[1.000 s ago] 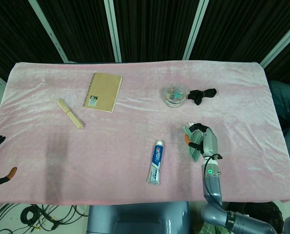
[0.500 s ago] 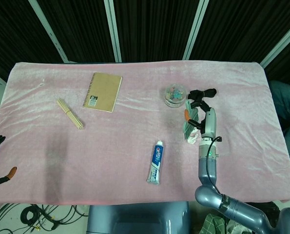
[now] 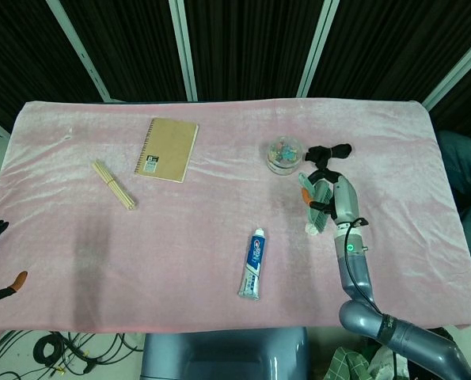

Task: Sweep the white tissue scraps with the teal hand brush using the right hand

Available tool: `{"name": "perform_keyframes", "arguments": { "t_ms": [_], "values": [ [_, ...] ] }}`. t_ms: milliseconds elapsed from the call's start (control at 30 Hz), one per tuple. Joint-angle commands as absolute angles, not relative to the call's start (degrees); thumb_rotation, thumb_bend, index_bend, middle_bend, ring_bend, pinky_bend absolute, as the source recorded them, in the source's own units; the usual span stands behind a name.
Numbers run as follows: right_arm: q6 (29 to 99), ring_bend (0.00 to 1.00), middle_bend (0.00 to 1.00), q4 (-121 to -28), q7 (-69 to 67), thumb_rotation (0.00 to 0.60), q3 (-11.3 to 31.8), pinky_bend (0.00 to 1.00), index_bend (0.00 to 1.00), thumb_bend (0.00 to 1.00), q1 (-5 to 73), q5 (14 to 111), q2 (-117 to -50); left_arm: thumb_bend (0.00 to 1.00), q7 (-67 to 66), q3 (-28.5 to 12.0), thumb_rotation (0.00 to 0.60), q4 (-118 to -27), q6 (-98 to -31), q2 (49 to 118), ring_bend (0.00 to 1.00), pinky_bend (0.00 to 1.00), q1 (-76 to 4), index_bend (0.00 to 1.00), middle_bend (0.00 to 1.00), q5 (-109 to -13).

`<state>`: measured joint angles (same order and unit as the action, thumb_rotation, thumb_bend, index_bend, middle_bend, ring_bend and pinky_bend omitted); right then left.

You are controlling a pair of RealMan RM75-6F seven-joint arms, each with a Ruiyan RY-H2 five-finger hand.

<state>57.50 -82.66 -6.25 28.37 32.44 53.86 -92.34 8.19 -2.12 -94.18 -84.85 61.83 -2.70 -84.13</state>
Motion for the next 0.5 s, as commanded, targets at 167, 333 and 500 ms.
{"name": "perform_keyframes", "arguments": {
  "t_ms": [167,333,500],
  "values": [
    [51.32,0.28,0.6,-74.9,-10.46,0.6,20.36,0.15,0.75,0.39,33.07,64.93,-90.04,0.28,7.78,-2.1,0.6,-94.36,-84.59,61.81,0.0,0.13,-2.72,0.07,0.04,-83.84],
    [50.38,0.29,0.61,-70.72,-13.57,0.6,17.87,0.15,0.76,0.39,33.97,69.46,-90.98,0.28,8.03,-2.14,0.6,-94.48,-84.59,61.73,0.0,0.13,-2.67,0.07,0.04,-83.71],
    [50.48,0.29,0.61,-68.06,-18.78,0.6,17.35,0.15,0.77,0.39,34.54,71.68,-92.56,0.28,8.02,-2.12,0.6,-94.5,-84.38,61.68,0.0,0.14,-2.76,0.07,0.04,-83.7]
  ]
}}
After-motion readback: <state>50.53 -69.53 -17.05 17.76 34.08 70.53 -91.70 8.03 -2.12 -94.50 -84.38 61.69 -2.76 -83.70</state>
